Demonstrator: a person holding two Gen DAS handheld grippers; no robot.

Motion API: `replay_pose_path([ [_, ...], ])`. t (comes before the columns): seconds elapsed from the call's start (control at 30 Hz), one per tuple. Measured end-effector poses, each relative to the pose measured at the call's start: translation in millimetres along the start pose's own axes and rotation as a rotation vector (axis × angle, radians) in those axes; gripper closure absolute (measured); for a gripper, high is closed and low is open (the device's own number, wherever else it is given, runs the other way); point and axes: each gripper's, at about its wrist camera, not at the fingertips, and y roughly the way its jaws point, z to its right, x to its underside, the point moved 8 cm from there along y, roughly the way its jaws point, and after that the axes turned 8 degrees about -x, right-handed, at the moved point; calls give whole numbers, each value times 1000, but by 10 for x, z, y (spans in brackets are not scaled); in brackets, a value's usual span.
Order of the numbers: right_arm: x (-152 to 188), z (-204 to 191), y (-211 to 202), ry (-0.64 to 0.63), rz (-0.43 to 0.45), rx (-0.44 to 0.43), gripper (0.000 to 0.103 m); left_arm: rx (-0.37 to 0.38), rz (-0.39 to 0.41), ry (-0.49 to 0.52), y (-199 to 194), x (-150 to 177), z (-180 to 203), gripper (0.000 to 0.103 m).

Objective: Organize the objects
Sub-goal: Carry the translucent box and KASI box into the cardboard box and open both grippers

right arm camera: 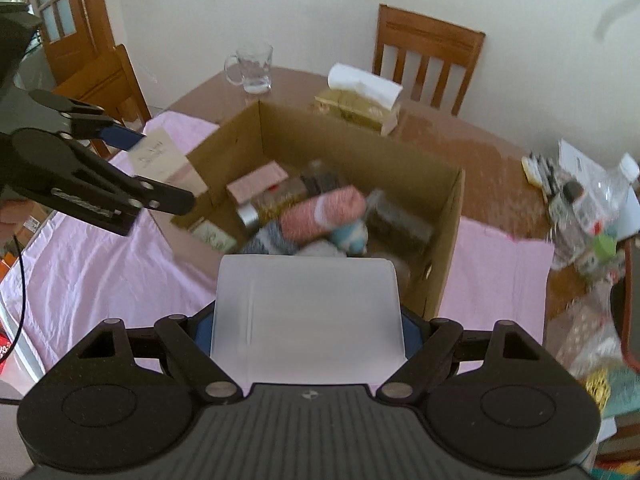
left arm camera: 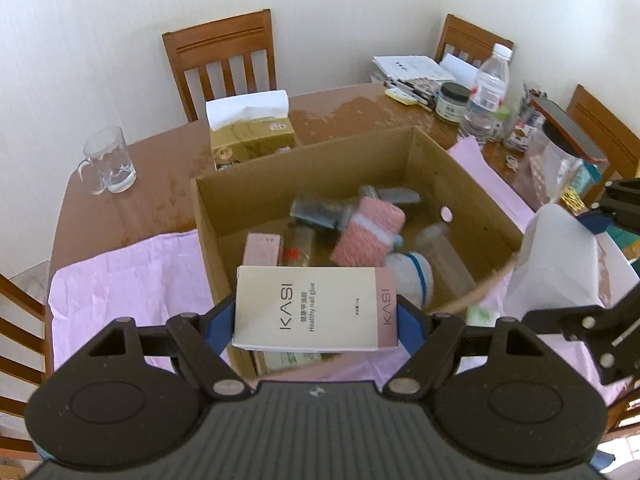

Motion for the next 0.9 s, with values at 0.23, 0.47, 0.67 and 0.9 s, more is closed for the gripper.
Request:
replay_pose_path([
  [0.23,-175,40,61,-30,12,-7,17,-29,-7,-20,203,-103,-49,23],
  [0.47,-245,93,133,-33,15,-26,17,-54,-18,-60,261,-82,-105,9],
  [0.67,-339,95,186,-52,21,-44,17,-62,-15,-76,187,12,-154,7],
  [0.9,-522,38,307,-91,25,-73,17,-81,-9,-111,62,170,-245,4],
])
